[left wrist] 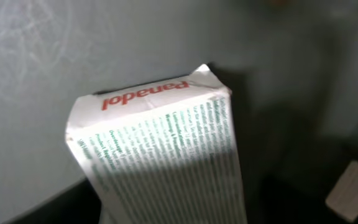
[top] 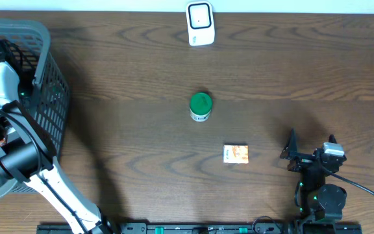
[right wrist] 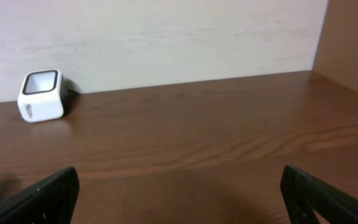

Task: Scan the item barcode
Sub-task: 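Reach the left gripper into the basket and grasp the white Panadol box, then lift the Panadol box out and carry it toward the scanner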

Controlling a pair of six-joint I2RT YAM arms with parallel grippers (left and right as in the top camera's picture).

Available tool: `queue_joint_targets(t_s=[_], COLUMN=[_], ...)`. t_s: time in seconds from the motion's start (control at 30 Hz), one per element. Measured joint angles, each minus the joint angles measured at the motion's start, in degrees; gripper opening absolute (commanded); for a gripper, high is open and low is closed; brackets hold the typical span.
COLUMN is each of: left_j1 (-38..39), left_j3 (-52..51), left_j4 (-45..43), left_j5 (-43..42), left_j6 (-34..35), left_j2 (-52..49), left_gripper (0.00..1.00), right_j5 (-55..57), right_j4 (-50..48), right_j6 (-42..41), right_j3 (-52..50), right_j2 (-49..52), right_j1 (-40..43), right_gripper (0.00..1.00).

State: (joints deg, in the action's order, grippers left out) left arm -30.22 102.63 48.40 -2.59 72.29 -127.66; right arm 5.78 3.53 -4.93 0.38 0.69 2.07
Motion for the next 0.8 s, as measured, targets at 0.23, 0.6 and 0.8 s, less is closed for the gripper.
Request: queue_joint_targets(t_s=[0.23, 0.6, 0.8], left_j1=[-0.3, -7.3, -12.7], left_j3=[0.0, 0.2, 0.0], left_j4=[1.9, 11.7, 16.0], left_j5=[-0.3, -6.3, -7.6], left_j6=[-1.2, -7.8, -13.6], left_j2=[-0.1, 0.7, 4.8], left_gripper=[0.5, 0.41, 0.41], right_j5=[0.0, 0.0, 0.0], right_j4=[0.0, 0.0, 0.0], right_j6=[0.0, 0.0, 0.0], right_j3=[0.0, 0.0, 0.0], right_j2=[0.0, 0.0, 0.0], right_j1=[0.0, 0.0, 0.0], right_gripper=[0.99, 0.99, 0.99])
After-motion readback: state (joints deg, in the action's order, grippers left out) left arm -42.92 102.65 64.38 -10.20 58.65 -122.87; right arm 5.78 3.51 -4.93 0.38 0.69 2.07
